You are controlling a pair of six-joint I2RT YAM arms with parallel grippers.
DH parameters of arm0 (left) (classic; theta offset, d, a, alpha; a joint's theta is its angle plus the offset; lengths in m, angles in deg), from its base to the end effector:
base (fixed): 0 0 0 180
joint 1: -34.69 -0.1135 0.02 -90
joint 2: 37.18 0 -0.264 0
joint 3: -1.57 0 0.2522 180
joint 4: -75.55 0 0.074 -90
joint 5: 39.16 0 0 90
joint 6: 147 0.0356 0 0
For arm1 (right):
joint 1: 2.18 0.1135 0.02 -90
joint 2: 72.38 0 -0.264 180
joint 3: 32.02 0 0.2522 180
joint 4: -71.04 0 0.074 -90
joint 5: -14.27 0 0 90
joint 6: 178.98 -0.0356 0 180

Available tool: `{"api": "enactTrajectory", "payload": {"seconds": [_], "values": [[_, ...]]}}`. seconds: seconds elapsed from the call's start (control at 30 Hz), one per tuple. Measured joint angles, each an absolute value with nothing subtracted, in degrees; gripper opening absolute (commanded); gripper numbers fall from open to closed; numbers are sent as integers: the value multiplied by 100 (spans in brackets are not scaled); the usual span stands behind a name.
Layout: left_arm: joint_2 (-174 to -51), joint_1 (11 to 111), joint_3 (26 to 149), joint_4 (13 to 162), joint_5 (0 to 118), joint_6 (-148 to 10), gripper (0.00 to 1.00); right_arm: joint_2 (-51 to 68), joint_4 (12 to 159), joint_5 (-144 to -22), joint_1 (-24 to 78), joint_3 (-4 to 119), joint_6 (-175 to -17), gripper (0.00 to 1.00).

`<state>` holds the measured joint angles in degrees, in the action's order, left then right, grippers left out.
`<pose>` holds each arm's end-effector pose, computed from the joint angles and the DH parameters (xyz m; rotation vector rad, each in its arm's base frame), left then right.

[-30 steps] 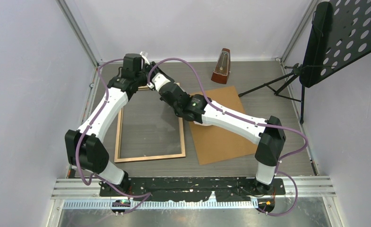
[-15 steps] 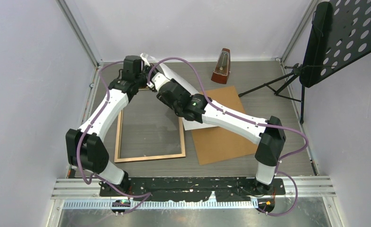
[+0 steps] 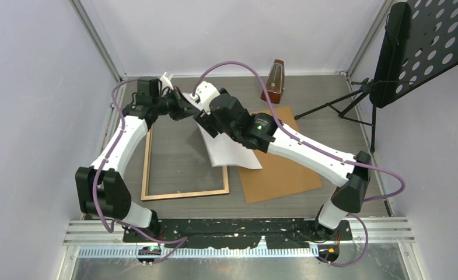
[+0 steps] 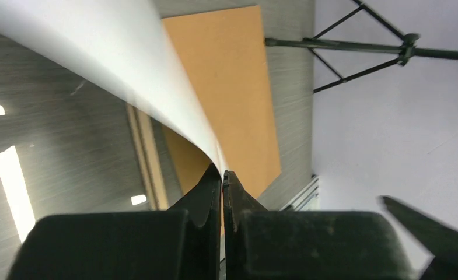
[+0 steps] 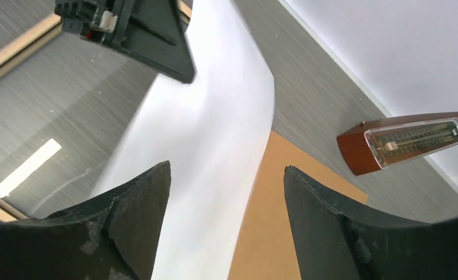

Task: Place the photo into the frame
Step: Turn over the photo from the photo frame.

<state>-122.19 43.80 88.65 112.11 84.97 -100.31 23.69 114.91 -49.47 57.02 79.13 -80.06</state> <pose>0.3270 -0.0727 0.3270 -0.3160 2.2704 -1.1492 0.2103 0.3220 0.3906 -0.8912 1.8109 0.0802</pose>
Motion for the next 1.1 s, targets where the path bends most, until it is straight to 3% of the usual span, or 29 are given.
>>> {"api": "enactTrajectory", "payload": {"seconds": [0.3, 0.8, 1.1], "values": [[-12027, 3385, 8107, 12105, 9032, -8453, 0, 1873, 11480, -5187, 5615, 7828, -8093, 78], [-12145, 2238, 8113, 13495, 9402, -6247, 0, 1893, 11529, -5616, 5453, 7578, -8189, 78], [-12925, 1988, 8636, 14153, 8875, -5238, 0, 1893, 11526, -5780, 5348, 7345, -8213, 78]]}}
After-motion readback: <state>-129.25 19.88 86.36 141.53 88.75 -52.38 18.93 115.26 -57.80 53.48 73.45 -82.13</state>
